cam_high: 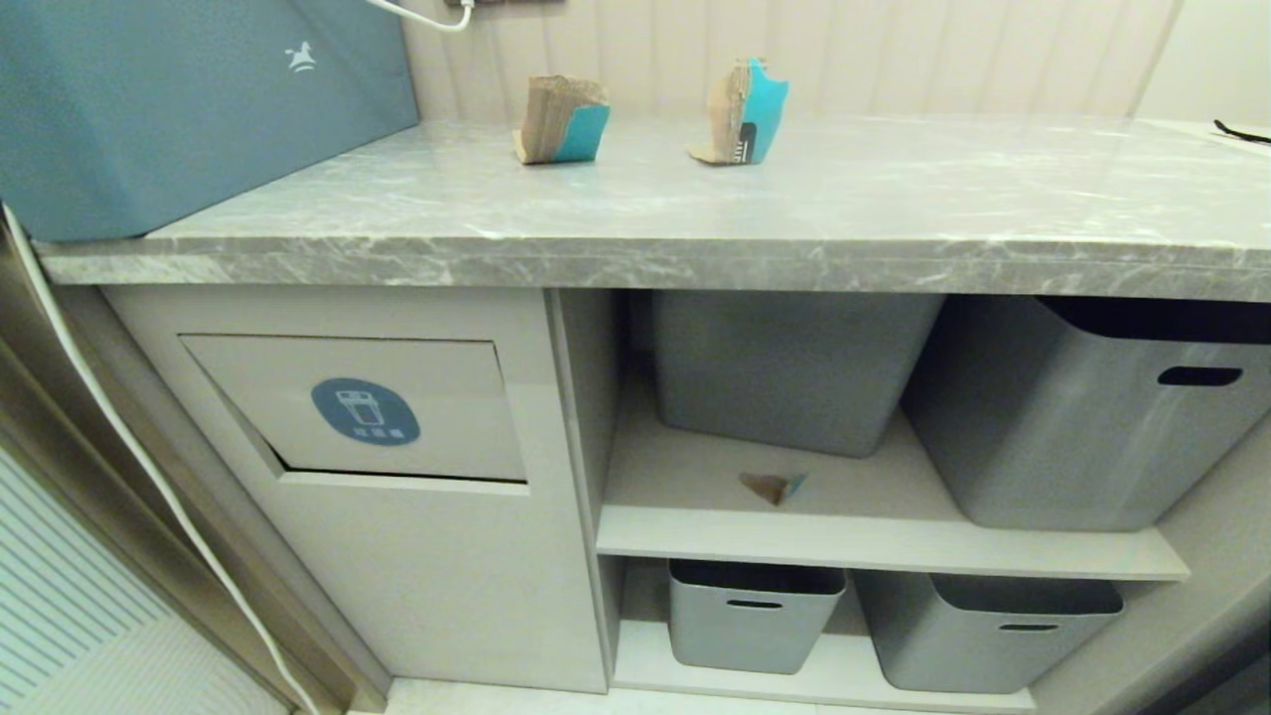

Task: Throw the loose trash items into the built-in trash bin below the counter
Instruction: Pick up the garbage

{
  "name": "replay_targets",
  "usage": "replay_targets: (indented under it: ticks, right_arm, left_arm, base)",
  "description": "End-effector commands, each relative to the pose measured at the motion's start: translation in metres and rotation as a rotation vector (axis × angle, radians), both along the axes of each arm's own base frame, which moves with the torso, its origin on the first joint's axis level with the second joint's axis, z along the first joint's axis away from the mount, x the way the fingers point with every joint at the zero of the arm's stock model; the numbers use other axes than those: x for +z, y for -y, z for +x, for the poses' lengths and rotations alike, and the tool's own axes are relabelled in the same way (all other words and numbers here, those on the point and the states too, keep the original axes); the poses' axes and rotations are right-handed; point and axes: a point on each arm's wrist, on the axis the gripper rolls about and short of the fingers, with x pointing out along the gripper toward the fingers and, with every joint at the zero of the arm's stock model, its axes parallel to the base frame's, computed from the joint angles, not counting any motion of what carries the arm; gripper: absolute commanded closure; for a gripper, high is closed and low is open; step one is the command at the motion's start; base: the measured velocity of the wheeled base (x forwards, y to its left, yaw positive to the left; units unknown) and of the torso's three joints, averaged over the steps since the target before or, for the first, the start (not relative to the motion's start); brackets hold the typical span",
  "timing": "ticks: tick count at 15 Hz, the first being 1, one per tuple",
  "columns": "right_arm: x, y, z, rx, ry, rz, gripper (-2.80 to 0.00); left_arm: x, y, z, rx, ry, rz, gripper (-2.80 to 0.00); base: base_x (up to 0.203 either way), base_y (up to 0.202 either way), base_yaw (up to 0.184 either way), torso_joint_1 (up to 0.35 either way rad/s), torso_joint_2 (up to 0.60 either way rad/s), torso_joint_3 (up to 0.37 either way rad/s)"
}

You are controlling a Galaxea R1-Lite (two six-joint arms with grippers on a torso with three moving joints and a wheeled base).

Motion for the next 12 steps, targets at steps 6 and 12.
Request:
replay_targets:
  ticks: [6,12]
  right_arm:
    - [-0.0002,0.0,-0.0001,0.0,0.0,-0.002,0.0]
    - [-0.0002,0.0,-0.0001,0.0,0.0,-0.002,0.0]
  left_arm:
    - [-0.0001,0.0,-0.0001,0.0,0.002,0.001,0.0]
    - [-0.0001,0.0,-0.0001,-0.001,0.002,0.004,0.0]
  base:
    - [0.0,0.0,0.0,0.132,-0.41,-0.289]
    - [0.0,0.0,0.0,0.187,-0.48,-0.289]
